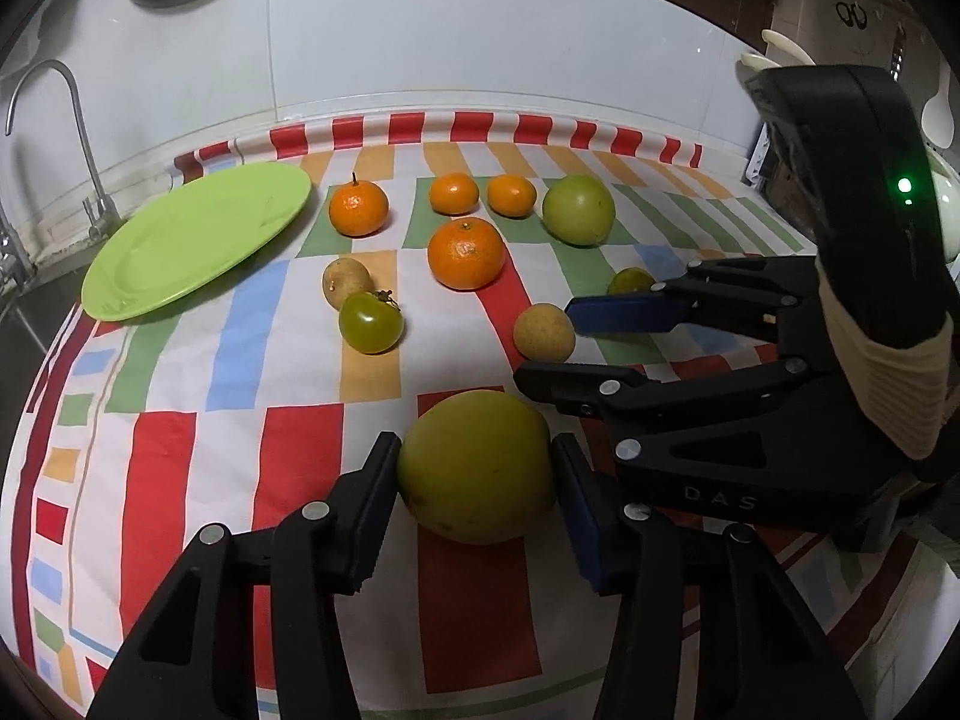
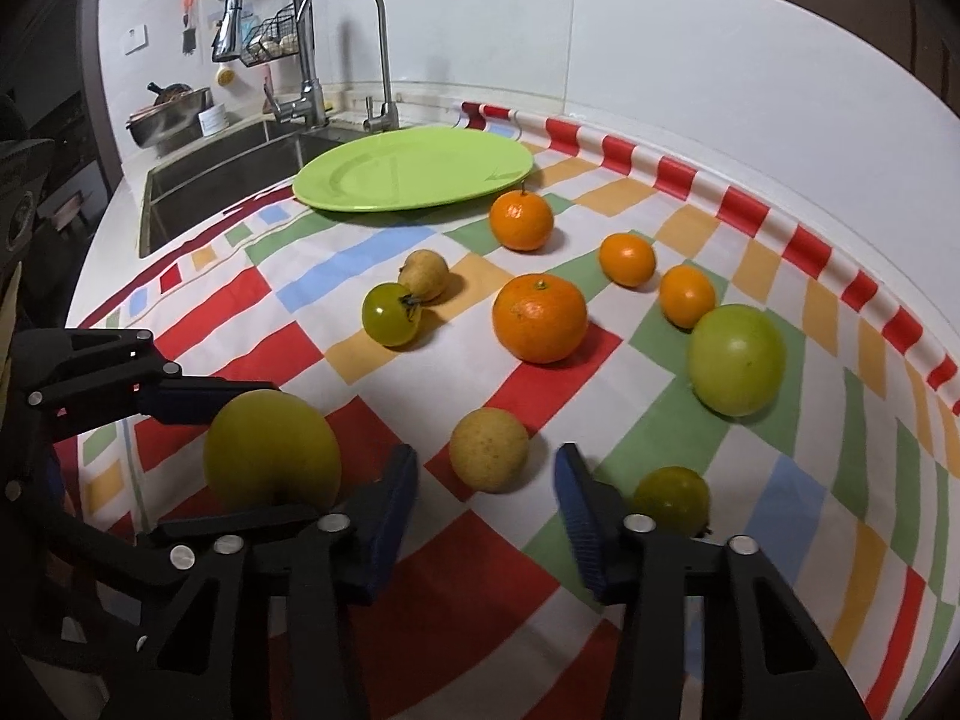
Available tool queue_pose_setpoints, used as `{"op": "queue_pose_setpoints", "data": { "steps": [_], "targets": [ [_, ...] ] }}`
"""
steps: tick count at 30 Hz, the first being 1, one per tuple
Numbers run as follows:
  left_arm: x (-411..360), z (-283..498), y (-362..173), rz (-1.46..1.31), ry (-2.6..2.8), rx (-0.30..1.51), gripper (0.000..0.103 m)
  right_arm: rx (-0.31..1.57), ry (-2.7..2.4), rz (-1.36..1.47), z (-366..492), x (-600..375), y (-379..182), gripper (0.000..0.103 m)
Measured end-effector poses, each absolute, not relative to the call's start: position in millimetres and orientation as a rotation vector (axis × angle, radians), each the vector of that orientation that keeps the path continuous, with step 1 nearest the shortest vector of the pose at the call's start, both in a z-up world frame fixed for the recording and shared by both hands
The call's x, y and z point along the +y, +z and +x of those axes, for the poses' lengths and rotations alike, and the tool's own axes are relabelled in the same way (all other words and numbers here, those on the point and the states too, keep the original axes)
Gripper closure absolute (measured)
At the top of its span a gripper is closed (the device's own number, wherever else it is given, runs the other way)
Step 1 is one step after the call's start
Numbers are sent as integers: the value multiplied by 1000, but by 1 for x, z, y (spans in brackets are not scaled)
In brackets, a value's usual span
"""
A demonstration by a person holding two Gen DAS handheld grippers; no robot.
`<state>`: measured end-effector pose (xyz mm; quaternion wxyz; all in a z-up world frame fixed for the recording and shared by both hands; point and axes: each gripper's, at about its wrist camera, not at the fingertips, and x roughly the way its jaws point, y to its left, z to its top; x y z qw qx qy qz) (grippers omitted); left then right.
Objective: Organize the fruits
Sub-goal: 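Grasp the large yellow-green fruit with the left gripper while the right gripper grasps a small tan fruit, then carry the large fruit in the left gripper while the right gripper carries the tan fruit to the plate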
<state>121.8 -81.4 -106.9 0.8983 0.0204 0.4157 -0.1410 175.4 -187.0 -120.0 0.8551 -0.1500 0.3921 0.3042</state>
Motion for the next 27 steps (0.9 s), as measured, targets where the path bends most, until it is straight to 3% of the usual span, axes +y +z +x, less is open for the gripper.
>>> {"op": "queue_pose_setpoints", "data": {
  "steps": [5,8,27],
  "targets": [
    [-77,123,-106,28,-289,872,53,843,640,-305,179,-184,-123,65],
    [-75,123,-106,25,-282,877,53,839,639,-312,178,-180,-123,74],
    [-55,113,-83,22,-288,824,53,822,525,-187,146,-186,-97,74]
  ]
}}
